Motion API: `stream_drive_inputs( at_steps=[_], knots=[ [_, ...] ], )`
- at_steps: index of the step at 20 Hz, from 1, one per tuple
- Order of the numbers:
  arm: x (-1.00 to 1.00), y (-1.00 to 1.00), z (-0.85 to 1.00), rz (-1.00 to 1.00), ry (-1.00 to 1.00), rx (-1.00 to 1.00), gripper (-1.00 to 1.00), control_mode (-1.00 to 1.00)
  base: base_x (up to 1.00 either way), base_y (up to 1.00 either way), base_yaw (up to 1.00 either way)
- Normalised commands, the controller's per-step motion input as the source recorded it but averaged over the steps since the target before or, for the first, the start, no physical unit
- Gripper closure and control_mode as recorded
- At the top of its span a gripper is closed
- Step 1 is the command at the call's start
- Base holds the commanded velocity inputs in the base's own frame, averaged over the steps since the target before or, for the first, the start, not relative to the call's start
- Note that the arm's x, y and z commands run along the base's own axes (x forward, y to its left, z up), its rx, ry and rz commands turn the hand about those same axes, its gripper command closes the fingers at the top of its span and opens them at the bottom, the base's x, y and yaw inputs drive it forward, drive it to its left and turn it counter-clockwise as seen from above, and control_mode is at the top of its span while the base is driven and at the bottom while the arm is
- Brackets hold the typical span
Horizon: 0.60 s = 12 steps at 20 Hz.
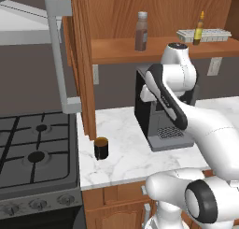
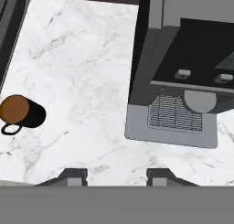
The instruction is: Pick the cinnamon and honey bottle from the cabinet and place them next to the mug.
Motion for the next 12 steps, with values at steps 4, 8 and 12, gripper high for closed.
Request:
stream_drive_inputs(
  at_steps=[4,8,12],
  knots=[
    [-0.61,0.00,0.00,0.00,-0.05,0.02,-1.00,-1.00,0.00,0.00,0.00],
    [-1.00,-0.10,0.21,0.00,-0.22,0.07,-1.00,-1.00,0.00,0.00,0.00],
    [-0.63,-0.02,0.59,0.00,-0.22,0.02,-1.00,-1.00,0.00,0.00,0.00]
  ],
)
